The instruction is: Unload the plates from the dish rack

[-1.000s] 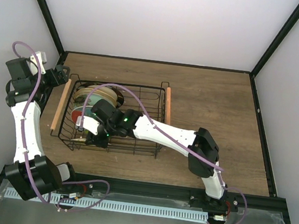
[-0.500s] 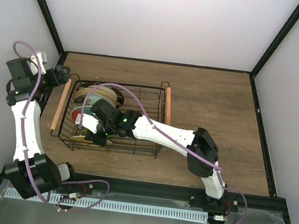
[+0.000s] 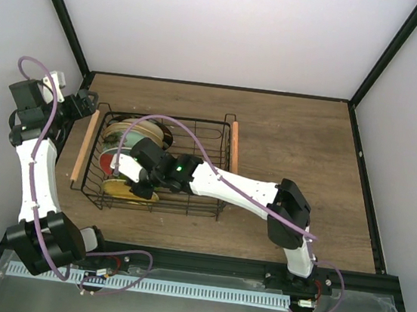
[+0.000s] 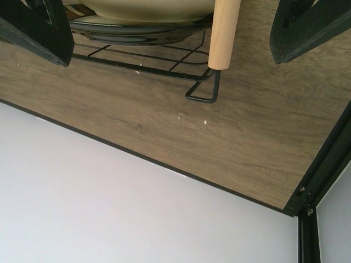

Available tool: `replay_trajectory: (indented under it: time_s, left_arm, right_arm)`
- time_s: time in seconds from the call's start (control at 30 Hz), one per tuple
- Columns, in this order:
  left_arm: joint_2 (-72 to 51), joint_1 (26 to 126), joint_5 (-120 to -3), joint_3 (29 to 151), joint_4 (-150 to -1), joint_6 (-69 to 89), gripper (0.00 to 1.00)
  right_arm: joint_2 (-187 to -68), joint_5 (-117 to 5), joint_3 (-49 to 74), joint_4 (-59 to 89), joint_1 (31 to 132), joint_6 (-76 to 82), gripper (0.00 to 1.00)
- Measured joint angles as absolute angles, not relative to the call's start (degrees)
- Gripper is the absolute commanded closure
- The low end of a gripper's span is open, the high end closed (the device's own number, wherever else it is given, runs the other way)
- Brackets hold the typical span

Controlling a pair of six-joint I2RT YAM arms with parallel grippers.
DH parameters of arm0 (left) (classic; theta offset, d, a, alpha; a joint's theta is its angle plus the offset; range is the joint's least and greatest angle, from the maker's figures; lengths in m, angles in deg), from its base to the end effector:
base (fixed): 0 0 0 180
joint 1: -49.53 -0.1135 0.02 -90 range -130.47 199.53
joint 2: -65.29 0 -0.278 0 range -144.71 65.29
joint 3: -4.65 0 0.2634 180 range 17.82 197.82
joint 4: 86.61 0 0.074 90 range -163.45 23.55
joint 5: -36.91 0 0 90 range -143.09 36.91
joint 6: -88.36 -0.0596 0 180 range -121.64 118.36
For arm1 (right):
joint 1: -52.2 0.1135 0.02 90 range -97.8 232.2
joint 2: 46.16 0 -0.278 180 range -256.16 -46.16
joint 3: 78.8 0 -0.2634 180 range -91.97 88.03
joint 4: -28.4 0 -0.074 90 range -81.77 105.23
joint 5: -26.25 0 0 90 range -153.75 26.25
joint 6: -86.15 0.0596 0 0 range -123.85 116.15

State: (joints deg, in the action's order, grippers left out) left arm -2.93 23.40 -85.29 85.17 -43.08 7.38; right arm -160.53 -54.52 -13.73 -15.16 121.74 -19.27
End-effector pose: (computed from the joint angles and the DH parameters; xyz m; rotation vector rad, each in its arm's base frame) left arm 0.2659 0.0951 0.3633 -0.2973 2.0276 -0.4079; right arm 0.1642 0.4673 0.2787 -1.6844 1.7146 0.6478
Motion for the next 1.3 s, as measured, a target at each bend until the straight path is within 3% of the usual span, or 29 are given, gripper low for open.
replay_trajectory:
  time_s: [0.77, 1.3]
  left_arm:
    - [-3.9, 23.4, -85.3, 85.2, -44.3, 9.3, 0.0]
    - [-5.4, 23.4, -85.3, 86.9, -45.9, 10.6, 0.0]
  right_arm:
    - [-153.7, -61.5, -12.6, -17.6, 120.2, -21.9, 0.99]
    - [-146.7, -58.6, -24.9, -27.3, 113.3, -22.2, 0.99]
